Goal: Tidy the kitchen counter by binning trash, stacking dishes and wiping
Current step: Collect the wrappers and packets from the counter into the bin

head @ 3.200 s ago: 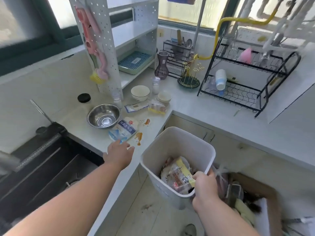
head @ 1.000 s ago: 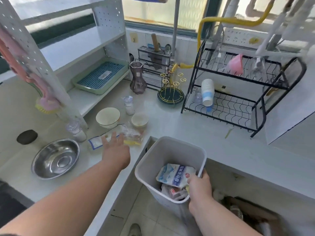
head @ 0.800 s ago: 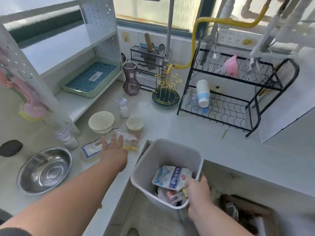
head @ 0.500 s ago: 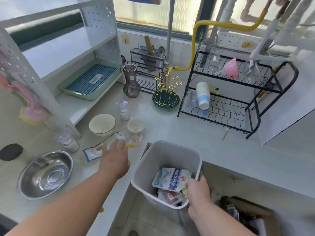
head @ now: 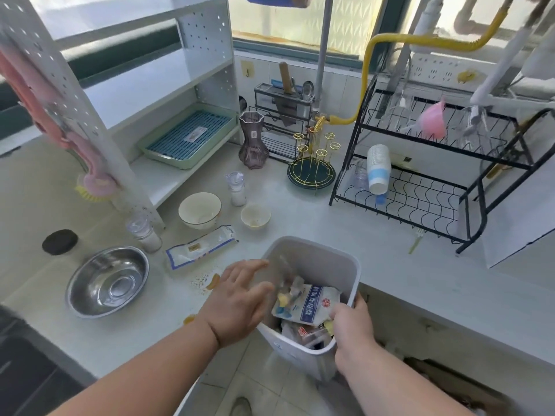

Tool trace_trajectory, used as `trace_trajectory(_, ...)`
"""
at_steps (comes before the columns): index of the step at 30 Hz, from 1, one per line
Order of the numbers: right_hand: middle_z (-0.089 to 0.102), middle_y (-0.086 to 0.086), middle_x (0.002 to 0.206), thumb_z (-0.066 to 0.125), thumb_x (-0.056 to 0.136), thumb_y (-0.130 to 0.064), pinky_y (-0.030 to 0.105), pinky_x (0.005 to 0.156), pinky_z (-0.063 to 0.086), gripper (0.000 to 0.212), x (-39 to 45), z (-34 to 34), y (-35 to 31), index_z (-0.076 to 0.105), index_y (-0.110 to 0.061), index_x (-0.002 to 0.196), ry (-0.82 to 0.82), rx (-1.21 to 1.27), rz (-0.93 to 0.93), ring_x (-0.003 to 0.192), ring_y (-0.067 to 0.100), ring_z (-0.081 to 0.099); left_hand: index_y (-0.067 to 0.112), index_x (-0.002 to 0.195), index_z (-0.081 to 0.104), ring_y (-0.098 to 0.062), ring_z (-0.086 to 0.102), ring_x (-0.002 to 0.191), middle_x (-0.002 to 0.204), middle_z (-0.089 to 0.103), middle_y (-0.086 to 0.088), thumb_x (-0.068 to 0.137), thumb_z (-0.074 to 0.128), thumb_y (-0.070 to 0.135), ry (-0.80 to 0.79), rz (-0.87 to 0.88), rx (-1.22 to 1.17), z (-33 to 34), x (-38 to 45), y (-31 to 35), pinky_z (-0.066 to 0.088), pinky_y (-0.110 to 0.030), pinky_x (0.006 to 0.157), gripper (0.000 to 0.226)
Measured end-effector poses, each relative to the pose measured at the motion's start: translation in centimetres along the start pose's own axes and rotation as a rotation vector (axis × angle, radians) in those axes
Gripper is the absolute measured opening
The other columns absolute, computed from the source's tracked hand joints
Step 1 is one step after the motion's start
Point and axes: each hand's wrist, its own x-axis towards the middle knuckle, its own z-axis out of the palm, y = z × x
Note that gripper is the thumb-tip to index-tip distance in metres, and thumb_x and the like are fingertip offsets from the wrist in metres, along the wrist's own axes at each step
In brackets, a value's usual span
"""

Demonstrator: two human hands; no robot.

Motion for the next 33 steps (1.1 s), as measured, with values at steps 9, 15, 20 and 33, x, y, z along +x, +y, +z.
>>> trace_trajectory(9,0.069,0.014,0.103,0.05,0.095,0.008,0.05,0.086,0.06,0.051,0.6,-0.3,-0.3,0.06,-0.027,0.132,0.029,-0.003,0.038,0.085,0.032,0.066,0.043,0.159,0.045,-0.03,0.001,0.167,0.181,0.01,0.001,0.107,0.033,0.041,-0.659,-0.942,0.136,-1.8,2.1,-9.2,0.003,-0.069,0.128,0.053)
trace_trajectory(15,0.072,0.017,0.107,0.054,0.089,0.004,0.068,0.094,0.059,0.051,1.6,0.0,0.3,0.063,-0.036,0.12,0.063,-0.007,0.062,0.106,0.049,0.07,0.036,0.166,0.034,-0.03,-0.004,0.168,0.183,0.002,0.004,0.109,0.028,0.043,-0.862,-0.957,0.144,-0.9,3.7,-11.7,0.002,-0.075,0.126,0.058)
trace_trajectory(20,0.073,0.018,0.111,0.055,0.084,0.004,0.068,0.099,0.056,0.046,2.2,-0.1,1.1,0.065,-0.034,0.109,0.084,0.01,0.063,0.111,0.049,0.068,0.022,0.161,0.042,-0.021,0.024,0.161,0.174,0.03,0.006,0.103,0.043,0.033,-0.691,-0.872,0.154,0.4,4.0,-11.1,0.013,-0.065,0.128,0.059)
trace_trajectory(33,0.073,0.017,0.107,0.048,0.092,0.006,0.061,0.089,0.061,0.056,1.1,-0.2,0.8,0.063,-0.034,0.128,0.017,-0.006,0.036,0.095,0.039,0.072,0.019,0.132,0.076,-0.013,0.066,0.104,0.121,0.074,0.006,0.103,0.061,0.023,-0.109,-0.751,-0.52,-5.1,7.5,5.9,0.048,-0.029,0.094,0.033)
